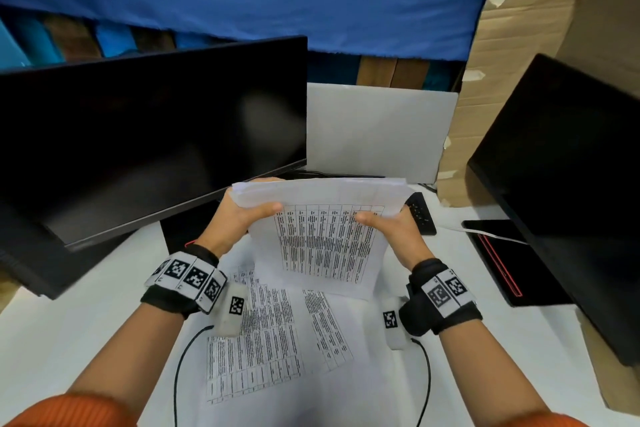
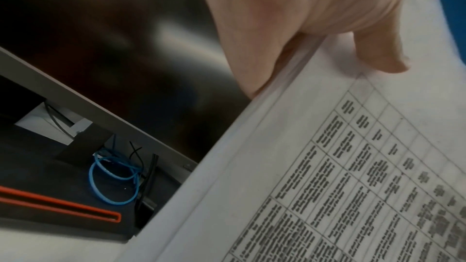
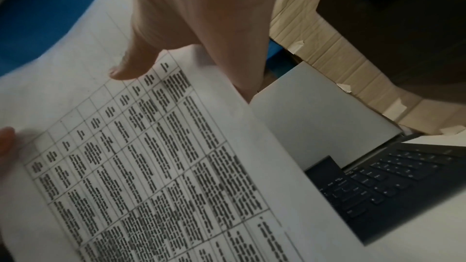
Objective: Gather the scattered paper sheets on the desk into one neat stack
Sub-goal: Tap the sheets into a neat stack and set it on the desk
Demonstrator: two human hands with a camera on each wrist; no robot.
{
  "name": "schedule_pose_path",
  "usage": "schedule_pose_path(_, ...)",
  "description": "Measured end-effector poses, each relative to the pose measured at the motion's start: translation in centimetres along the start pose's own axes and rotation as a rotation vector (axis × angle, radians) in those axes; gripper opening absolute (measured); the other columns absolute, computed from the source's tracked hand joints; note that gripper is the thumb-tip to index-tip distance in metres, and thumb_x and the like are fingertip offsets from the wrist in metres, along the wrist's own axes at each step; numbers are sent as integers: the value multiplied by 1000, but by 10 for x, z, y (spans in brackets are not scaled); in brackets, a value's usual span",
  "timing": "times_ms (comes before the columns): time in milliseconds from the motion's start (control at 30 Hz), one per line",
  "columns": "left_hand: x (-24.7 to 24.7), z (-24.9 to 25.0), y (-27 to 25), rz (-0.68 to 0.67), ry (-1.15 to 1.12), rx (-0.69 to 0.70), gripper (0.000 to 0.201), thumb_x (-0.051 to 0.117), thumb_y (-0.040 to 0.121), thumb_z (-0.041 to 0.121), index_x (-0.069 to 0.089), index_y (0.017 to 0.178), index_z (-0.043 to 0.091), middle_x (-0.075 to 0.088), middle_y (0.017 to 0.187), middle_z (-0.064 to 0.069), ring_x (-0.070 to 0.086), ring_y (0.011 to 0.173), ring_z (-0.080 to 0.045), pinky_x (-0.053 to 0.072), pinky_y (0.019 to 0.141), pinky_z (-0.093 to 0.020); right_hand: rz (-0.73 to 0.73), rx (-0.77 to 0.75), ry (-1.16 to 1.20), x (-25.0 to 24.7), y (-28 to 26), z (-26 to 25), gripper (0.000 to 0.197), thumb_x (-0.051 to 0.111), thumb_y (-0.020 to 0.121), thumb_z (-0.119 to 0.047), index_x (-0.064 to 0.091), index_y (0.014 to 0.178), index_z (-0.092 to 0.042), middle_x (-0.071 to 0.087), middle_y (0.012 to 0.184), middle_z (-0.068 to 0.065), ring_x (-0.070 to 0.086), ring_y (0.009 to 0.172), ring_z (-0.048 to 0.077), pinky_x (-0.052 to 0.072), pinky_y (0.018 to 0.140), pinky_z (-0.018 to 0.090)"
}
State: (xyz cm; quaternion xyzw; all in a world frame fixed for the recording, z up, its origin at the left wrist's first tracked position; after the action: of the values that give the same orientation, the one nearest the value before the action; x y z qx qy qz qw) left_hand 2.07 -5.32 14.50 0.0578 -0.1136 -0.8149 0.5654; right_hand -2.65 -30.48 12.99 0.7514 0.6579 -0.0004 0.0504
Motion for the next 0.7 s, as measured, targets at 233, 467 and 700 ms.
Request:
schedule_pose_path(233, 15, 4, 9, 158, -23, 60, 19, 72, 64, 26, 72, 83, 29, 75, 81, 17, 69, 82, -2, 55, 75, -20, 104, -43, 95, 10, -3, -27, 9, 64, 82, -30, 65, 87, -24, 70, 88, -8, 68, 77, -1, 52, 77, 24)
schedule_pose_path(467, 28, 16, 10, 385, -40, 221, 47, 54, 68, 68, 66, 83, 25, 72, 74, 20, 65, 74, 2, 52, 71, -19, 268, -55, 134, 24, -4, -43, 57, 40, 80, -67, 66, 79, -16, 67, 79, 0, 63, 78, 16, 49, 80, 31)
schedule_pose_path(700, 35, 26, 11, 530, -9, 194, 24, 51, 80, 28, 68, 80, 11, 66, 78, 2, 60, 79, -13, 46, 76, -32, 292, -33, 229, 26, -10, -46, 54, 50, 59, -64, 66, 72, -14, 66, 79, 10, 61, 77, 22, 48, 71, 31)
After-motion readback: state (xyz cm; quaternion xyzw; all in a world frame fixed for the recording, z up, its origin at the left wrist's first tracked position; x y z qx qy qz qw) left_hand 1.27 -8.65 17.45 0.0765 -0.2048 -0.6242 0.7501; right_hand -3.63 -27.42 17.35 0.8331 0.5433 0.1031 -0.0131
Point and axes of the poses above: each hand's wrist, its own y-axis towards the middle knuckle, its own x-axis out of the palm, z = x × y, the point moved 1 cm from there along y, towards the middle knuckle
